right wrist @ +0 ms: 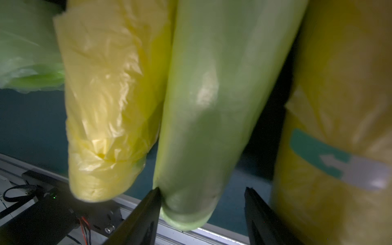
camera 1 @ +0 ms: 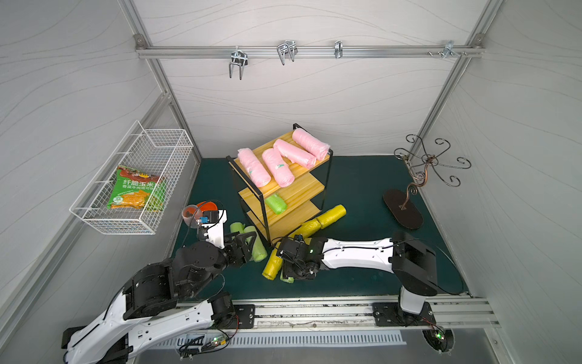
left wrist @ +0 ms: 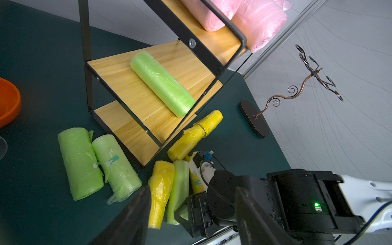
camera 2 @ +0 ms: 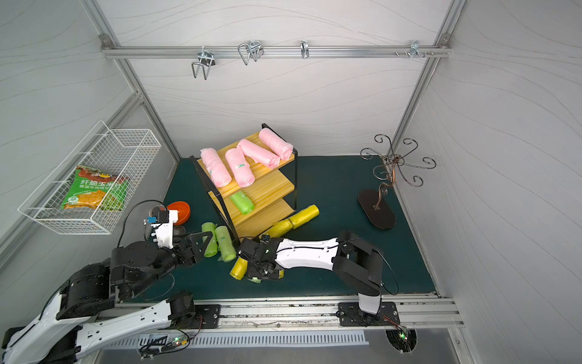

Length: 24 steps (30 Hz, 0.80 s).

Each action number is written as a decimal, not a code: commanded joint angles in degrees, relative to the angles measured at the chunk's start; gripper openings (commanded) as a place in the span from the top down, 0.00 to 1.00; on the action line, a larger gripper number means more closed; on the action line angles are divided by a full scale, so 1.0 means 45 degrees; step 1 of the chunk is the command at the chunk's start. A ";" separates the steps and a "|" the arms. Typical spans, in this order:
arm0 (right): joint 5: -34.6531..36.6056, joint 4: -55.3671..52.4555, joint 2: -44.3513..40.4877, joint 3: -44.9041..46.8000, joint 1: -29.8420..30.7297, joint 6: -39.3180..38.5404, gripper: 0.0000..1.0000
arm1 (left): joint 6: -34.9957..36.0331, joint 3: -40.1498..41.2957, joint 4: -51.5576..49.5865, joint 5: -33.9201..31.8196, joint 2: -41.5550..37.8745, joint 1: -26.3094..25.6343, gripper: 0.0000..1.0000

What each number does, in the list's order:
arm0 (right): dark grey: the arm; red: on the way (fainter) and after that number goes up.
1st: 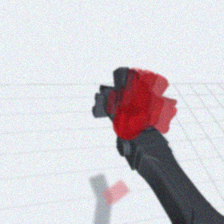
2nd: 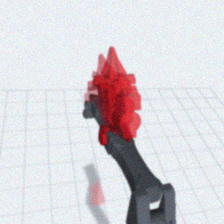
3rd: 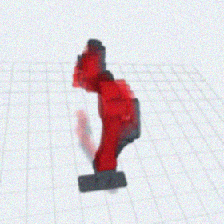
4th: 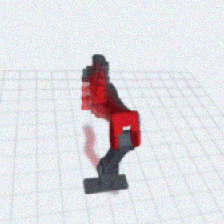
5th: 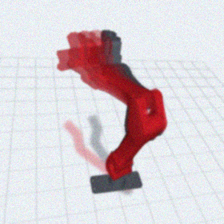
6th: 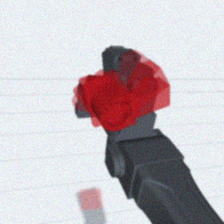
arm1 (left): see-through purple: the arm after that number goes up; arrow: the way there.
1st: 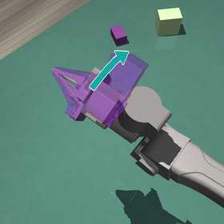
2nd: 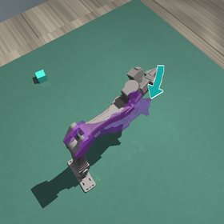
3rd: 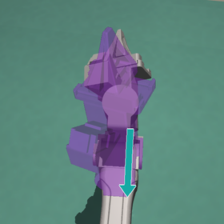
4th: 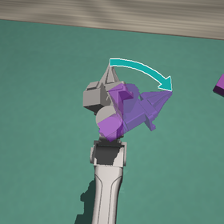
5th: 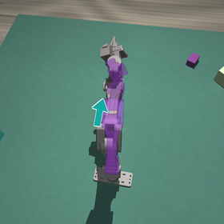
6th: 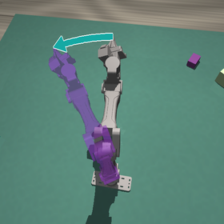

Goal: Sort the rolls of trash bags by color and place them on the shelf
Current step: Pick up the roll of trash bags from the center of the board.

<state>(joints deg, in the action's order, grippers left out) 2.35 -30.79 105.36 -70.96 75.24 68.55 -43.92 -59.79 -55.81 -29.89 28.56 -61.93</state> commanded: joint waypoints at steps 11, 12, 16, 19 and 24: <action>-0.0373 -0.0450 0.1585 -0.0588 -0.0114 -0.1016 0.39 | -0.0793 0.0663 0.0643 -0.0055 -0.0507 -0.0007 0.33; -0.0497 -0.0350 0.1606 -0.0490 -0.0169 -0.1014 0.41 | -0.0847 0.0725 0.0710 -0.0039 -0.0506 -0.0007 0.33; -0.0683 0.0123 0.1258 0.0180 -0.0361 -0.1055 0.68 | -0.1038 0.0826 0.0820 -0.0013 -0.0487 -0.0007 0.33; -0.0492 -0.0111 0.0430 0.0411 -0.0412 -0.1602 0.95 | -0.1157 0.0794 0.0867 0.0092 -0.0389 -0.0009 0.33; 0.0412 -0.2549 -0.1966 -0.0294 -0.0345 -0.4525 1.00 | -0.1724 0.0638 0.0742 0.0533 0.0215 -0.0007 0.24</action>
<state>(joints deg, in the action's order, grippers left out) 0.95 -34.17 104.97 -70.74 73.78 56.95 -49.67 -56.01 -55.51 -28.93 27.75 -61.93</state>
